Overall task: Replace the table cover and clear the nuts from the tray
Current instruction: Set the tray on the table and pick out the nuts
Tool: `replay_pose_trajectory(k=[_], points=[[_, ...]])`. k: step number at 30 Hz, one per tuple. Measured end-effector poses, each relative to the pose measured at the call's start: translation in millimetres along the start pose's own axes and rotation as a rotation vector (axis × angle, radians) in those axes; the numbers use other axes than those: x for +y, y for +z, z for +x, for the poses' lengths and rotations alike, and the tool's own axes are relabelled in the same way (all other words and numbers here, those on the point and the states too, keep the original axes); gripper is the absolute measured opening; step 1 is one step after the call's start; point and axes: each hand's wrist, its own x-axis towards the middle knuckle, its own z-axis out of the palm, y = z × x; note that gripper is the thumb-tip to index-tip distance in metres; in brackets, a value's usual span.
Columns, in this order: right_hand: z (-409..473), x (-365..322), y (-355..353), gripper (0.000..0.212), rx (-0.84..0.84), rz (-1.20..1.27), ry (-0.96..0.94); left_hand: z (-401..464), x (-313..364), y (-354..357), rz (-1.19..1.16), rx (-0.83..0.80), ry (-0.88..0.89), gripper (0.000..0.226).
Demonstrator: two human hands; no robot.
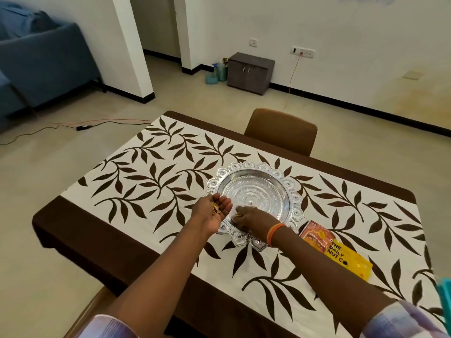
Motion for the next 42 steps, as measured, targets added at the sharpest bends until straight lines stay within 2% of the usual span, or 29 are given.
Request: replay_pose_trajectory(k=[3,7,10,12,14,16,18,21,24,27,32,37,42], points=[[1,-4,2,0.030,0.024,-0.055,0.041,1,-2,1,0.008,0.000,0.000,0.035],[3,7,-2,0.022,0.159,0.183,0.288,1,-6,3,0.022,-0.003,0.001,0.037],[3,20,-1,0.016,0.333,0.589,0.537,2,-12,4,0.031,-0.007,-0.003,0.038],[-4,21,-9,0.015,0.412,0.976,0.629,2,-16,6,0.027,-0.015,-0.005,0.037],[-12,20,-24,0.015,0.469,1.383,0.636,4,-20,6,0.016,-0.011,-0.006,0.035],[-17,18,-41,0.015,0.486,1.579,0.574,4,-25,8,0.004,-0.022,-0.020,0.034],[-17,12,-58,0.015,0.463,1.511,0.497,4,-30,13,-0.009,-0.043,-0.043,0.036],[-12,-2,-73,0.017,0.427,1.158,0.448,3,-39,20,-0.033,-0.098,-0.090,0.041],[-3,-14,-81,0.018,0.376,0.821,0.406,2,-40,27,-0.057,-0.163,-0.114,0.036],[1,-20,-88,0.018,0.374,0.686,0.360,2,-38,32,-0.067,-0.195,-0.118,0.033],[0,-21,-98,0.023,0.405,0.673,0.315,0,-33,39,-0.063,-0.227,-0.073,0.035],[-4,-12,-96,0.029,0.455,0.719,0.307,0,-29,41,-0.084,-0.184,-0.115,0.036],[-15,16,-79,0.021,0.612,0.918,0.369,8,-21,37,-0.126,-0.077,-0.112,0.035]])
